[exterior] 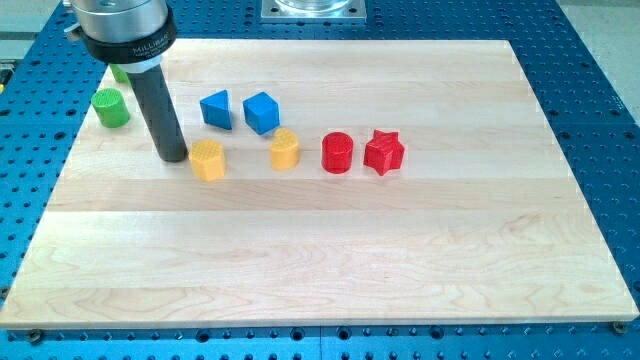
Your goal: Push the blue blocks below the green circle
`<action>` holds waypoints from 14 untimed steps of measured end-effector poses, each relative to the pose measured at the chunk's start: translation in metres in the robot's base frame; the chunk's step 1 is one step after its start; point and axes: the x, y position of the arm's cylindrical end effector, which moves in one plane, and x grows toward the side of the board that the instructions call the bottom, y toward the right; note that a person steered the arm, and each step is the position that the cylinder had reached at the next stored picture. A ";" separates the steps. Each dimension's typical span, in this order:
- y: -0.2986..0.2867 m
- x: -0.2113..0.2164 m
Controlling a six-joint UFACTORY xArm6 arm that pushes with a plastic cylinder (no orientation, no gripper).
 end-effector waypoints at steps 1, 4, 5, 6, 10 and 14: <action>-0.002 0.013; 0.024 0.023; -0.021 -0.010; -0.001 -0.080; 0.125 -0.071; -0.043 -0.029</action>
